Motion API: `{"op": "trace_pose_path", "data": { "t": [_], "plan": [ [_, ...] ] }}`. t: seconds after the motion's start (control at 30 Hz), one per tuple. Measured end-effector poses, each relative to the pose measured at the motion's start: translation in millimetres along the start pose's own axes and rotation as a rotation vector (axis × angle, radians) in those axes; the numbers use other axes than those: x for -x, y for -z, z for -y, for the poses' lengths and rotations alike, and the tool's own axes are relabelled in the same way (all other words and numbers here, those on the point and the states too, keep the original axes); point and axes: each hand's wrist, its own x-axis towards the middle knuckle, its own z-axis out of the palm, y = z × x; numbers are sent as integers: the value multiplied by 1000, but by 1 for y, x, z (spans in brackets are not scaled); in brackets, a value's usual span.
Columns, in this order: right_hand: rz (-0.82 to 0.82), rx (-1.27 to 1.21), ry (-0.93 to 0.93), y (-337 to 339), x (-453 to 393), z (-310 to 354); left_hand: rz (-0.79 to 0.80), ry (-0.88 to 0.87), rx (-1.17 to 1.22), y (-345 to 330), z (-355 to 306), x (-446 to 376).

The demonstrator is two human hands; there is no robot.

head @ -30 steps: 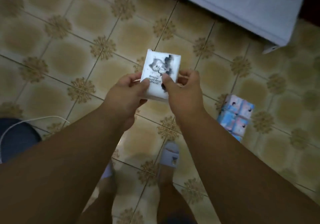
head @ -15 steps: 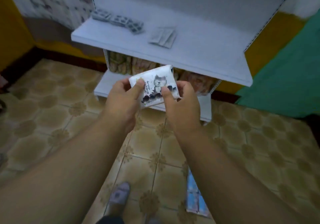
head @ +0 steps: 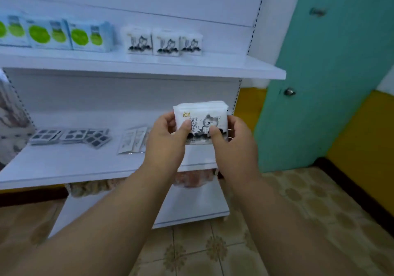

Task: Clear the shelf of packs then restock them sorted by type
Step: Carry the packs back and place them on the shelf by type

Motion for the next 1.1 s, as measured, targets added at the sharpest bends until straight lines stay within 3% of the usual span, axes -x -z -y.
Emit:
{"op": "trace_pose_path", "data": {
  "t": [0.23, 0.4, 0.57, 0.73, 0.9, 1.1],
  "plan": [
    [-54, 47, 142, 7, -141, -7, -70, -180, -173, -81, -40, -99],
    [-43, -30, 202, -26, -221, -4, -85, -255, -296, -97, -58, -178],
    [-10, -61, 135, -72, -287, -6, -11, -338, -479, -91, -59, -261],
    [45, 151, 140, -111, -351, -7, 109, -293, -881, -91, -65, -350],
    [120, 369, 157, -148, -411, -2, 88, -253, -888, -91, -60, -404],
    [192, 459, 141, -188, -449, 5, 65, -254, -897, -91, -48, -417]
  ]
}}
